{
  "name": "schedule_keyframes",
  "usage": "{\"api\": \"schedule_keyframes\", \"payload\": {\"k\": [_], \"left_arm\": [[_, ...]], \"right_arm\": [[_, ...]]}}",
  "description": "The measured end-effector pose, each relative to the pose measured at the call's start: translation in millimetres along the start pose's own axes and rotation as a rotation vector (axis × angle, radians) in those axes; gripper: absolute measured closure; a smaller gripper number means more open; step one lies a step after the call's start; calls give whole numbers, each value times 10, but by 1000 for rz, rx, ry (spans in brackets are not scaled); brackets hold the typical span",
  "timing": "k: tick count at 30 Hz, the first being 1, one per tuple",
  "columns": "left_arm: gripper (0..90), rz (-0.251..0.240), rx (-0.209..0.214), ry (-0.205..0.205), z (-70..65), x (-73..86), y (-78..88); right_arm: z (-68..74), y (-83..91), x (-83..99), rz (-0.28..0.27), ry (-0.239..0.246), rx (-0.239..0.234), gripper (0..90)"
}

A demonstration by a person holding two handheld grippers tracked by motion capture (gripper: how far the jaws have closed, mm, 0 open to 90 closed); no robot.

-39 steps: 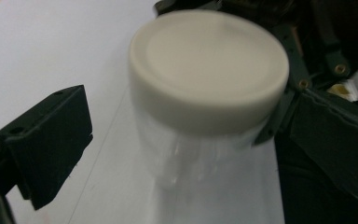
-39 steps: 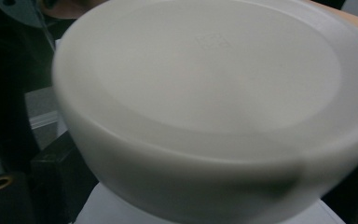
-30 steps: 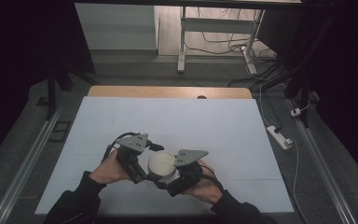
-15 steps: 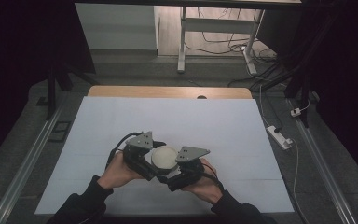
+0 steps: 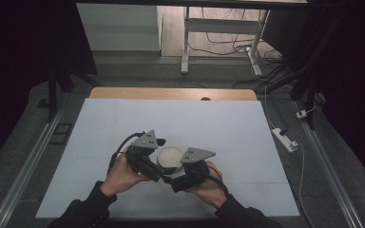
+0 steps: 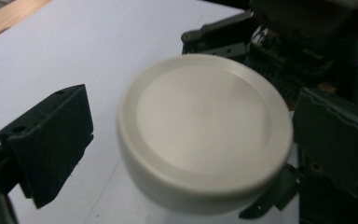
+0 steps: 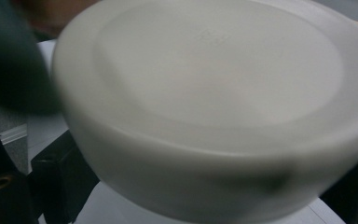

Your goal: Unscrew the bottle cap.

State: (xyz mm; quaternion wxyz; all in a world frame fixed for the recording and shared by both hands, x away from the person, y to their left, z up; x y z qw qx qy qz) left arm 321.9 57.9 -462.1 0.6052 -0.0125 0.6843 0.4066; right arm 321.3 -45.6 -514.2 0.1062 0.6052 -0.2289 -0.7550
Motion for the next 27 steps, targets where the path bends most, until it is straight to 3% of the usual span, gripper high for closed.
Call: {"api": "schedule_keyframes", "payload": {"k": [3, 6, 9, 10, 11, 14, 21, 27], "left_arm": [[3, -6, 64, -43, 38, 26, 96], [6, 2, 122, -109, 45, 74, 149], [20, 6, 205, -181, -9, 128, 170], [21, 6, 205, -181, -9, 128, 170], [21, 7, 252, -209, -53, 155, 163], [20, 0, 280, -225, -91, 169, 142], [78, -30, 251, -244, -120, 166, 108], [79, -7, 158, -155, -104, 115, 26]], "right_arm": [[16, 9, -7, -5, 8, -23, 69], [61, 13, -19, -8, 28, -62, 69], [121, -1, -26, -3, 48, -106, 69], [121, -1, -26, -3, 48, -106, 69], [172, -16, -23, 2, 55, -136, 69], [235, -36, -22, 10, 72, -170, 69], [289, -42, -36, 11, 92, -185, 69], [192, -20, -32, 12, 63, -119, 69]]}}
Point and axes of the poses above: each handheld gripper's, and its own axes: y roughly backward along the jaws, x roughly out of its underside, z roughly to its left, the point moved 7 cm from there along -y, roughly forward along the jaws, and after that the axes turned 15 degrees about -x, right-handed, at the moved point
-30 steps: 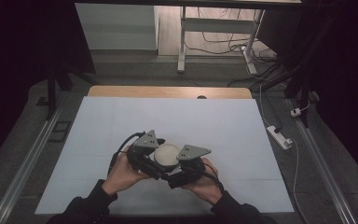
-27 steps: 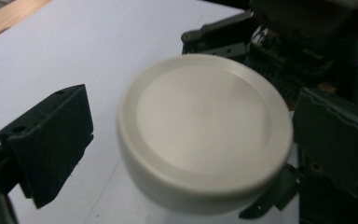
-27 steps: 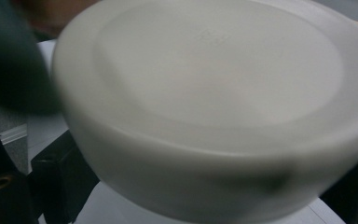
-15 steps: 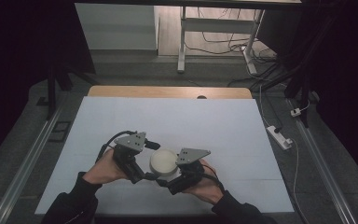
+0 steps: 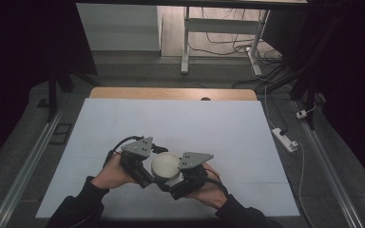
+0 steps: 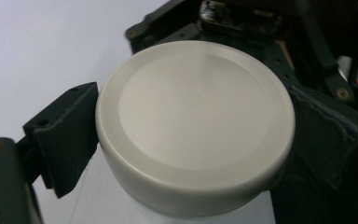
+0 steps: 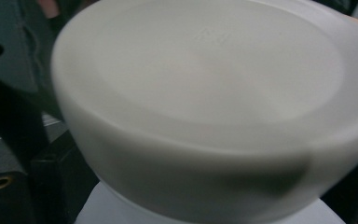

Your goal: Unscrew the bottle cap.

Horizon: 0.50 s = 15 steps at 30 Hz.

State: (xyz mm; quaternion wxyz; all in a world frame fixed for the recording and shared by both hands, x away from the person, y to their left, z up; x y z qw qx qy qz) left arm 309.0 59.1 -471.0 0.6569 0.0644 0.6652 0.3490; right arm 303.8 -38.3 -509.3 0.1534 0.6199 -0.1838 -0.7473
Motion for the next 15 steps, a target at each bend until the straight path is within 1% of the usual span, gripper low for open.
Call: {"api": "schedule_keyframes", "payload": {"k": [1, 2, 5, 6, 7, 10, 11, 12, 15], "left_arm": [[79, 11, -21, 10, 7, -8, -12], [79, 17, -46, 31, 5, -21, -27], [79, 53, -130, 82, 6, -55, -69], [79, 53, -130, 82, 6, -55, -69], [79, 71, -186, 118, -2, -77, -99], [79, 88, -263, 167, -26, -103, -148], [79, 88, -263, 167, -26, -103, -148], [78, 96, -287, 167, -39, -110, -171], [74, 89, -282, 169, -37, -120, -172]], "right_arm": [[-18, 5, 2, -1, -6, 13, 69], [-34, 11, 4, -1, -13, 26, 69], [-91, 35, 10, 0, -24, 74, 69], [-106, 40, 12, 0, -30, 89, 69], [-123, 45, 15, 3, -33, 107, 69], [-161, 52, 25, -1, -53, 139, 69], [-161, 52, 25, -1, -53, 139, 69], [-179, 51, 34, 1, -57, 153, 69], [-184, 50, 38, 1, -54, 157, 69]]}}
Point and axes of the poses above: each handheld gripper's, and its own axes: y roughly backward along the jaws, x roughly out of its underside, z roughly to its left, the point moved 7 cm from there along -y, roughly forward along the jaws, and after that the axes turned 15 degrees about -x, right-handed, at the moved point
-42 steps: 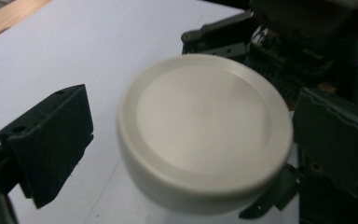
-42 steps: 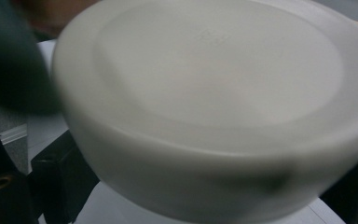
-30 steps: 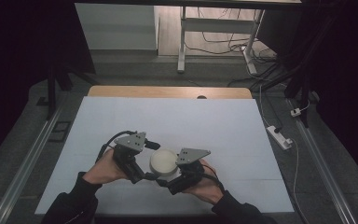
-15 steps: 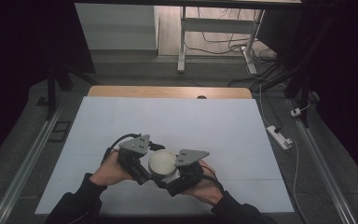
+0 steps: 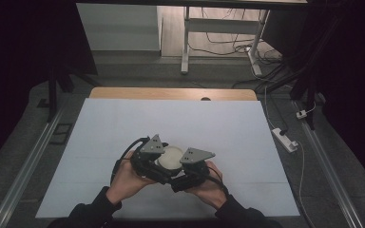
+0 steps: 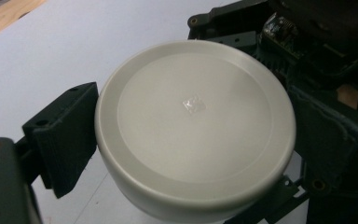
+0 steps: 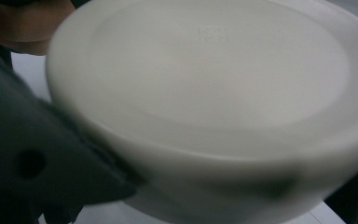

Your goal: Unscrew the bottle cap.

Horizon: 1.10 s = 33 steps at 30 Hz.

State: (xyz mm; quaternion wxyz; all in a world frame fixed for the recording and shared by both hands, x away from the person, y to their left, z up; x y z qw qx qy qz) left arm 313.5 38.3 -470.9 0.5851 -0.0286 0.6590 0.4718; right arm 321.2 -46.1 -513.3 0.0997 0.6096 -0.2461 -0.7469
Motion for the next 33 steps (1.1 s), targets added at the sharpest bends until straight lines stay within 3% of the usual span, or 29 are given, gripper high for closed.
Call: {"api": "schedule_keyframes", "payload": {"k": [1, 4, 6, 10, 14, 27, 33], "left_arm": [[59, -9, 35, 4, 13, -12, 24], [13, -26, 86, -10, 51, -27, 92], [1, -37, 123, -53, 90, -16, 140], [11, -65, 244, -125, 111, 38, 206], [12, -65, 301, -187, 89, 99, 210], [67, -54, 388, -292, -8, 193, 186], [69, -53, 391, -291, -28, 194, 176]], "right_arm": [[4, 3, -4, -2, -1, -3, 69], [12, 9, -11, -10, -3, -21, 69], [25, 12, -10, -11, 4, -46, 69], [89, 3, -16, -9, 26, -101, 69], [163, -22, -18, -3, 47, -147, 69], [338, -62, -18, 16, 98, -249, 69], [362, -69, -13, 24, 109, -259, 69]]}}
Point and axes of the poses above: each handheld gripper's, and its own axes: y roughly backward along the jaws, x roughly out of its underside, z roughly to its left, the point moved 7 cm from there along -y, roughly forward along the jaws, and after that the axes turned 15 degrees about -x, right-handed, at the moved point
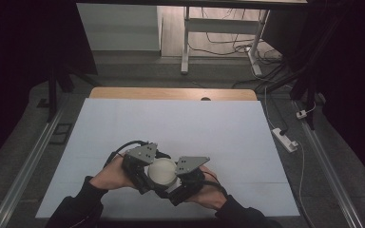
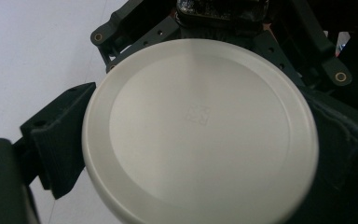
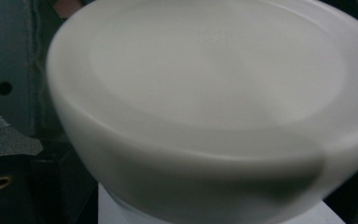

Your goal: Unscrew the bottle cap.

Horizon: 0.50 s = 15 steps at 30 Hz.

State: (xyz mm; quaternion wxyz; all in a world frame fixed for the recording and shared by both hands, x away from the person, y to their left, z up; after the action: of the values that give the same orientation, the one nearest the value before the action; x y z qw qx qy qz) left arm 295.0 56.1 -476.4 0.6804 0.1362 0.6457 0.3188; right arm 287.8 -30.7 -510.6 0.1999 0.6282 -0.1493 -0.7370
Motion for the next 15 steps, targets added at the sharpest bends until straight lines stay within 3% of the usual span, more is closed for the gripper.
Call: {"api": "schedule_keyframes", "payload": {"k": [6, 14, 15], "left_arm": [[73, 19, -70, 60, 56, -18, -50], [75, 53, -193, 151, 117, -55, -130], [75, 53, -193, 151, 117, -55, -130]], "right_arm": [[-66, 26, 9, 2, -25, 51, 69], [-176, 67, 34, 2, -63, 135, 69], [-176, 67, 34, 2, -63, 135, 69]]}}
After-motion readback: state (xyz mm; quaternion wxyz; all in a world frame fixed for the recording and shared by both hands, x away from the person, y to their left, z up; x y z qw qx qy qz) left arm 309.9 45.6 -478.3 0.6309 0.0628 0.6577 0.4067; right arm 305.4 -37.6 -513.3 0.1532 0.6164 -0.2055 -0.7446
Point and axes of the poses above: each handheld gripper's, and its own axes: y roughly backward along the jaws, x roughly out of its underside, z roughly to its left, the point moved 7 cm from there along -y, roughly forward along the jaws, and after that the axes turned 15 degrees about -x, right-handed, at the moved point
